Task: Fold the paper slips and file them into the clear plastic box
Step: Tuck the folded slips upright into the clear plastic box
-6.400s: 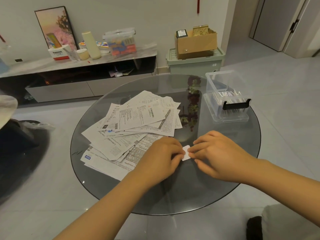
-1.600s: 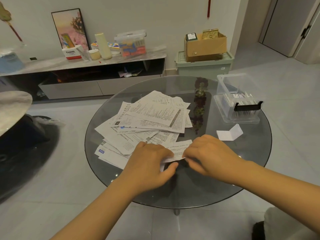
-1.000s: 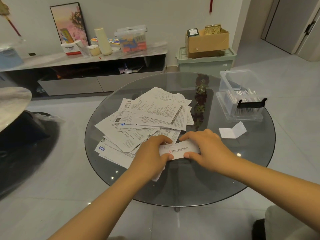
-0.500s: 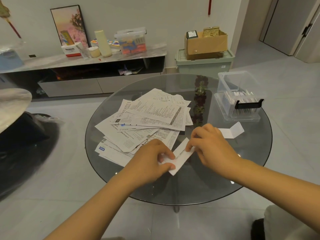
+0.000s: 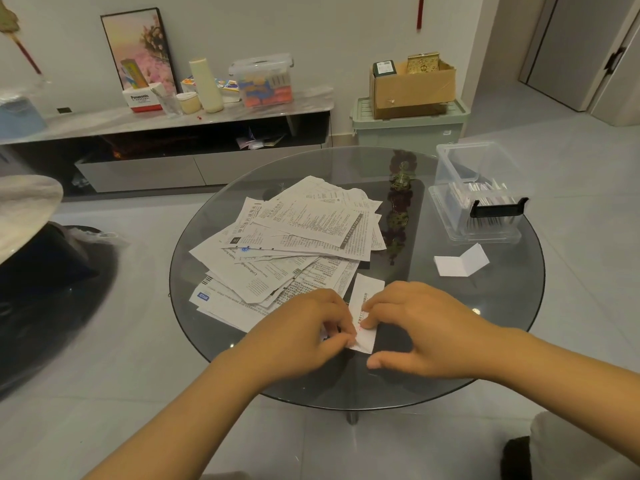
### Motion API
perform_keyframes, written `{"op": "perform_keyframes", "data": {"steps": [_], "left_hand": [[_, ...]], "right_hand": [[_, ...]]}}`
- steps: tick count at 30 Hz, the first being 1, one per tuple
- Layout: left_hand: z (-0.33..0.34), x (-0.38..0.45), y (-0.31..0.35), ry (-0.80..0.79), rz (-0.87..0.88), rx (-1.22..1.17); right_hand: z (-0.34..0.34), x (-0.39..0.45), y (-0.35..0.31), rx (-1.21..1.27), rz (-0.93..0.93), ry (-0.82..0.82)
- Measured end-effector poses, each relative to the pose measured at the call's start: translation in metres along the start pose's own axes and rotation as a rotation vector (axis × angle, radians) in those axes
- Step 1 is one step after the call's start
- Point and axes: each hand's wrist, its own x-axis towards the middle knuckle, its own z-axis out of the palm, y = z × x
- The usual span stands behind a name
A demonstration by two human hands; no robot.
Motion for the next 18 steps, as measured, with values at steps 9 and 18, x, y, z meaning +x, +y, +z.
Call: {"op": "perform_keyframes", "data": {"steps": [9, 18], "left_hand": [[0.004, 0.007, 0.0, 0.128, -0.055, -0.237], [0.017, 0.02, 0.005, 0.158, -0.138, -0.174]], "right_hand": [[0.004, 0.005, -0.002, 0.006, 0.065, 0.05], [0.011, 0.012, 0.0, 0.363, 0.307, 0.243]]}}
